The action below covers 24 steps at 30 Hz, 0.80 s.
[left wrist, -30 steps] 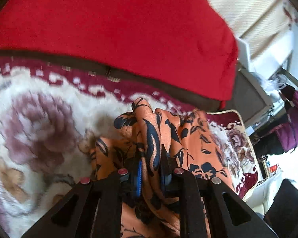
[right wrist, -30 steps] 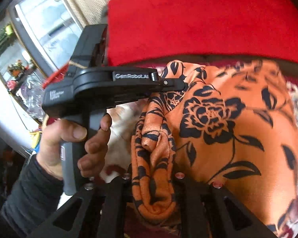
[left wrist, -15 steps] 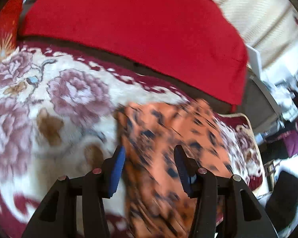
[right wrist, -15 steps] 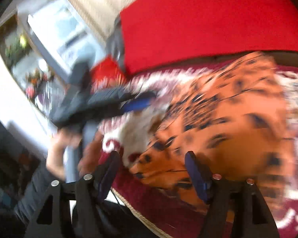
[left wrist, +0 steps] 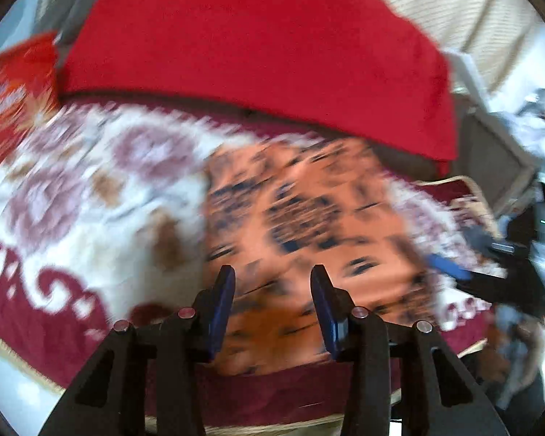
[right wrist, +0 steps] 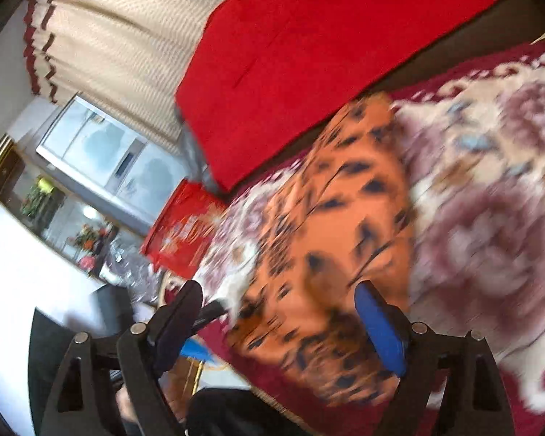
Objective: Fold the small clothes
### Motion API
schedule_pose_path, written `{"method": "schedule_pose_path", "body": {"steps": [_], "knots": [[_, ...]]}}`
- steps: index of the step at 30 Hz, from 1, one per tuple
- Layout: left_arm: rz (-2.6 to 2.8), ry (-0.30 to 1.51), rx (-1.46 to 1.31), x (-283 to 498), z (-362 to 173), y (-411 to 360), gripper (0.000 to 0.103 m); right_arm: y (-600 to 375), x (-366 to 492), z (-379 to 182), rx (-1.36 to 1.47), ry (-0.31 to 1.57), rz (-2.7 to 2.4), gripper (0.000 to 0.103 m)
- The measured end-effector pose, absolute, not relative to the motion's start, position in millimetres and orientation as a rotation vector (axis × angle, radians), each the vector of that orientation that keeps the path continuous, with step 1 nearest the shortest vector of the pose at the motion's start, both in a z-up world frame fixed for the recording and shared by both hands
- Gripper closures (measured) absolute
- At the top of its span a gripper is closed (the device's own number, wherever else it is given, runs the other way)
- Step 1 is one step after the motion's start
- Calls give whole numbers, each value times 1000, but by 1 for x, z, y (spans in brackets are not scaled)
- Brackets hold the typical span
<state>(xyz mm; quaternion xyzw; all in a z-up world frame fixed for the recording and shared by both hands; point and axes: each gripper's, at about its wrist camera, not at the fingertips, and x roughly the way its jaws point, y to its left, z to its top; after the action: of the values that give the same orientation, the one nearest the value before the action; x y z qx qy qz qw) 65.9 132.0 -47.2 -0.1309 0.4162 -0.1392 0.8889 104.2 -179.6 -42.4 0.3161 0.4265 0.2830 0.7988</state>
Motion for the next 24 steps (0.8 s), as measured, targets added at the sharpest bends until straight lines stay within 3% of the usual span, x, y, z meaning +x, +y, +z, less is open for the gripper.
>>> {"method": "schedule_pose_path", "body": {"steps": [3, 8, 11, 12, 13, 16, 19, 20, 22, 23, 24], "knots": [[-364, 831, -237, 70, -47, 107, 58, -208, 127, -53, 710, 958, 532, 14], [-326, 932, -200, 94, -97, 85, 58, -212, 199, -83, 797, 1094, 566, 14], [-331, 899, -210, 90, -104, 88, 58, -196, 233, -97, 819, 1147, 585, 17], [-332, 895, -196, 89, -104, 89, 58, -190, 244, -105, 774, 1175, 561, 42], [-333, 894, -188, 88, -105, 90, 58, -181, 253, -115, 695, 1210, 535, 53], [-348, 896, -198, 89, -108, 88, 57, -178, 248, -110, 678, 1179, 500, 61], [-360, 891, -206, 85, -108, 95, 57, -182, 241, -90, 696, 1124, 508, 61], [-359, 892, -211, 91, -110, 91, 57, -184, 242, -88, 707, 1112, 499, 56], [-358, 893, -212, 94, -111, 87, 56, -191, 248, -99, 721, 1132, 430, 30], [-359, 895, -212, 97, -112, 88, 56, -195, 253, -110, 754, 1147, 449, 31], [-364, 896, -210, 96, -112, 89, 56, -201, 256, -115, 811, 1137, 471, 44]]}}
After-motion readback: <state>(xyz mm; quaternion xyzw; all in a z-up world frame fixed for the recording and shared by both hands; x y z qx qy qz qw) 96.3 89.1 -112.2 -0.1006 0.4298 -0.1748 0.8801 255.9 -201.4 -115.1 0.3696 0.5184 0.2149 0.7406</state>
